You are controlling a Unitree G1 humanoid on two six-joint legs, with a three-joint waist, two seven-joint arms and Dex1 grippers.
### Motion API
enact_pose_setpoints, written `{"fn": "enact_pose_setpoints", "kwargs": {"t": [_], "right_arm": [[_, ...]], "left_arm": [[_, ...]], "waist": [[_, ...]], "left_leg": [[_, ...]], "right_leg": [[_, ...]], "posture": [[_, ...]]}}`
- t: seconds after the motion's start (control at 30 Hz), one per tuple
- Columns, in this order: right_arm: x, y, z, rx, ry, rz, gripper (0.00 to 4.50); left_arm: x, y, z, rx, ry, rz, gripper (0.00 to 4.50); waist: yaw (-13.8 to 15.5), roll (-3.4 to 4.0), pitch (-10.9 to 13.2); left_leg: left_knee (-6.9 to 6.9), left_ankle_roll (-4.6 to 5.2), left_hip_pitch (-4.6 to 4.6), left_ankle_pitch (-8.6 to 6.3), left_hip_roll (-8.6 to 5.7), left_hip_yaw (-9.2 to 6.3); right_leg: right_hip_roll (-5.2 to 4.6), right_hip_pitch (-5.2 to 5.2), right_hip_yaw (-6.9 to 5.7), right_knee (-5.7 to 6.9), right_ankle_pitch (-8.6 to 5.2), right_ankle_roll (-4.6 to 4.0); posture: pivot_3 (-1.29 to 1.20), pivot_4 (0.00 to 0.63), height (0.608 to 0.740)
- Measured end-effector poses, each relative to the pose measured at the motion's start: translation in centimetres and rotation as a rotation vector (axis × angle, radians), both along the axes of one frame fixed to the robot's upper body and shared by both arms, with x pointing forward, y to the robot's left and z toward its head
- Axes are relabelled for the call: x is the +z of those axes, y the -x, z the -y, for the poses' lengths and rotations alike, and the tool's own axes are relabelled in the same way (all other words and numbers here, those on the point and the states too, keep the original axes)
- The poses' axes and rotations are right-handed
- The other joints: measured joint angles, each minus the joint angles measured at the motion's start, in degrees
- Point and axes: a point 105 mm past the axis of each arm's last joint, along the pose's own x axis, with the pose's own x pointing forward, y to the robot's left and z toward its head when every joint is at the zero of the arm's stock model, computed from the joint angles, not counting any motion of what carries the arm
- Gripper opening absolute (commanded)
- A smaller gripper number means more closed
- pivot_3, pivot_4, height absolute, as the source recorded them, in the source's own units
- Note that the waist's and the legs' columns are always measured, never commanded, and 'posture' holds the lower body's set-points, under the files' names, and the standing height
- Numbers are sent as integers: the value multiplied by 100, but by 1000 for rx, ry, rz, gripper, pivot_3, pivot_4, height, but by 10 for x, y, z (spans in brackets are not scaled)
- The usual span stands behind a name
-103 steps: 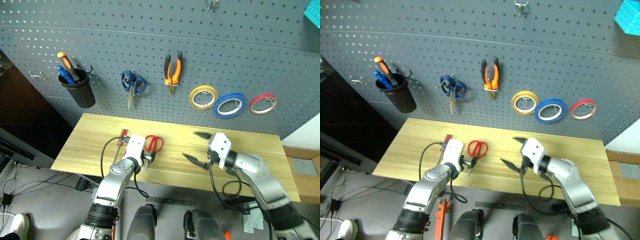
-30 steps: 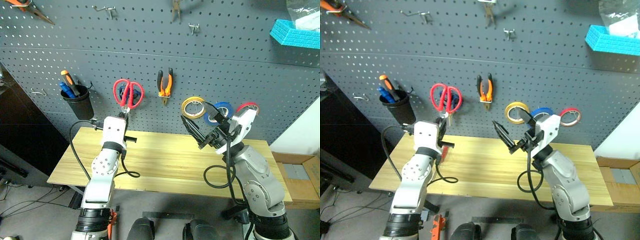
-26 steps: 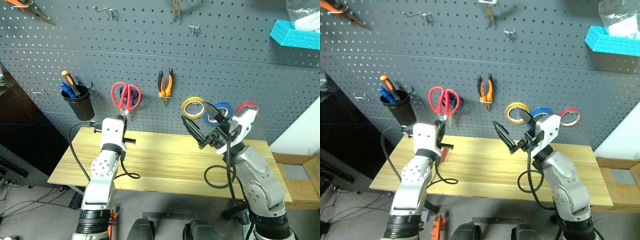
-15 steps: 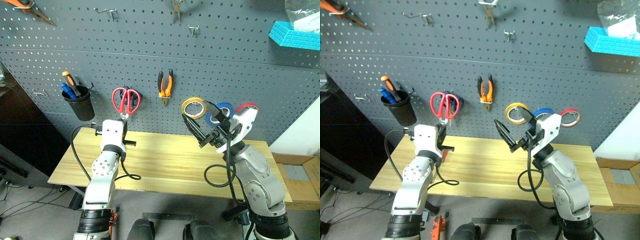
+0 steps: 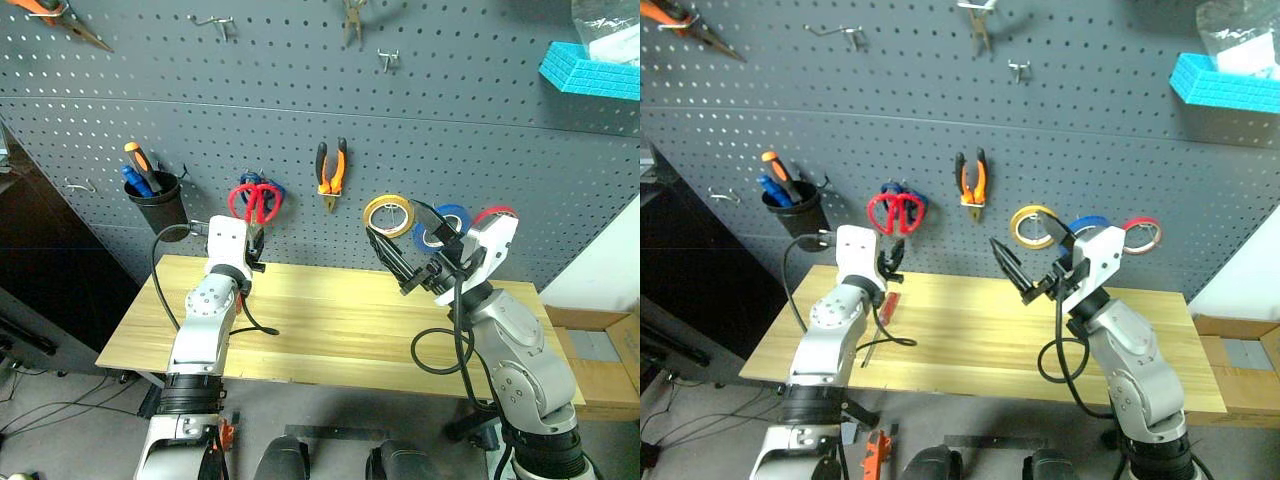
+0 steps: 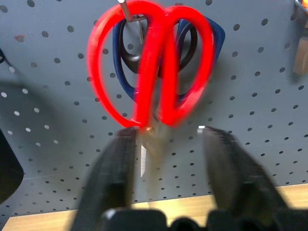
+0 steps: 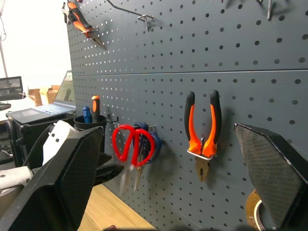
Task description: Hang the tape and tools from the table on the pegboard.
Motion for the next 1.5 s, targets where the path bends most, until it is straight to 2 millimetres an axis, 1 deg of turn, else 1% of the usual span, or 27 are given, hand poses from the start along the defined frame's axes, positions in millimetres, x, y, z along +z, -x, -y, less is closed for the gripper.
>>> {"fn": "enact_pose_setpoints", "kwargs": {"t": [0.1, 0.13, 0.2, 0.27, 0.33, 0.37, 0.4, 0.47, 0.53, 0.6, 0.7, 0.77, 0.87, 0.93, 1.0, 1.07, 1.17, 1.3, 1.5], "right_arm": [[-1, 1, 0, 0, 4, -3, 4500], [-2, 2, 0, 0, 7, -4, 4500], [-2, 5, 0, 5, 15, -4, 4500], [-6, 9, 0, 12, 35, -13, 4500], [-14, 11, -2, 26, 82, -44, 4500], [-20, 11, -4, 38, 109, -69, 4500], [-26, 13, -7, 62, 144, -85, 4500], [-41, 23, -22, 156, 253, -101, 4500], [-53, 29, -34, 229, 312, -118, 4500], [-55, 29, -43, 278, 347, -107, 4500], [-54, 24, -62, 359, 393, -74, 4500], [-57, 24, -74, 401, 405, -76, 4500], [-61, 18, -90, 430, 422, -82, 4500], [-61, 14, -100, 443, 436, -80, 4500], [-61, 10, -107, 454, 441, -78, 4500], [-63, 6, -112, 450, 452, -83, 4500], [-61, 2, -116, 437, 448, -85, 4500], [-58, 0, -117, 426, 448, -85, 4500], [-61, -2, -115, 410, 466, -100, 4500]], "left_arm": [[-8, 3, -1, 7, 1, -17, 4323], [-14, 5, -1, 11, 6, -34, 4483], [-31, 13, -2, 30, 24, -88, 4483], [-50, 23, -4, 47, 35, -150, 4483], [-66, 37, -8, 64, 37, -206, 4483], [-75, 44, -10, 76, 40, -239, 4483], [-81, 50, -12, 88, 40, -263, 4483], [-85, 56, -24, 114, 20, -293, 4483], [-82, 58, -43, 155, -11, -306, 4483], [-74, 53, -62, 180, -40, -308, 4483], [-64, 39, -84, 185, -77, -320, 4483], [-64, 32, -92, 186, -80, -329, 4483], [-71, 21, -96, 172, -60, -374, 4483], [-76, 11, -95, 161, -34, -402, 4483], [-75, -1, -91, 157, -12, -417, 4483], [-75, -10, -88, 152, 1, -428, 4483], [-73, -19, -82, 116, 12, -437, 4483], [-86, -22, -72, 62, 28, -497, 4483], [-80, -29, -66, 28, 33, -483, 4483]], "waist": [[-1, 2, 2], [-1, 4, 5], [-1, 7, 19], [-2, 7, 34], [-5, 7, 120], [-4, 8, 146], [2, 5, 189], [5, 3, 317], [12, -1, 415], [22, 5, 505], [43, 1, 627], [48, 2, 670], [68, -9, 764], [110, -19, 838], [158, -26, 924], [168, -29, 971], [160, -30, 1035], [145, -28, 1090], [143, -27, 1175]], "left_leg": [[-1, 0, 2, 0, 1, 1], [-1, 0, 2, 0, 1, 1], [-1, 0, 3, 0, 1, 1], [-2, 1, 3, -1, 2, 0], [-3, 1, 12, -1, 5, 1], [-3, 1, 12, -1, 5, 0], [-3, 1, 18, -1, 6, -2], [-7, 1, 21, -1, 8, -7], [-7, 1, 21, 0, 12, -12], [-6, 1, 17, 0, 10, -12], [-6, 2, 11, 1, 9, -13], [-9, 6, -6, -3, 5, -11], [-6, 17, -23, -14, -1, -16], [-6, 17, -34, -14, -1, -19], [-3, 17, -36, -13, 0, -23], [-4, 17, -41, -13, -1, -23], [-6, 15, -41, -14, -1, -21], [-8, 10, -41, -16, 1, -22], [-7, 7, -41, -15, 5, -26]], "right_leg": [[-2, 1, 1, 0, -1, -1], [-3, 1, 2, 0, -1, -1], [-5, 1, 2, 0, -4, 2], [-6, 1, 1, 0, -6, -1], [-8, 6, 2, 1, -8, -5], [-8, 5, 1, 2, -6, -7], [-9, 10, 0, 3, -10, -14], [-9, 9, -4, 4, -30, -54], [-8, 7, -10, 7, -31, -60], [-8, 5, -10, 7, -28, -54], [-9, 2, -14, 0, -11, -22], [-15, -6, -15, -8, -13, -16], [-23, -16, -24, -8, -5, -28], [-23, -28, -31, -6, -5, -28], [-23, -28, -36, -4, -5, -28], [-24, -31, -37, -5, -5, -28], [-27, -32, -38, -6, -4, -28], [-27, -34, -45, -4, -5, -27], [-28, -35, -53, -1, -17, -7]], "posture": [[71, 111, 740], [74, 119, 740], [77, 128, 740], [87, 152, 740], [92, 163, 740], [108, 188, 740], [115, 198, 740], [128, 210, 740], [142, 236, 740], [144, 248, 740], [148, 267, 740], [151, 277, 740], [155, 295, 740], [146, 311, 740], [141, 317, 740], [131, 325, 740], [123, 332, 740], [119, 342, 740], [115, 346, 740]]}}
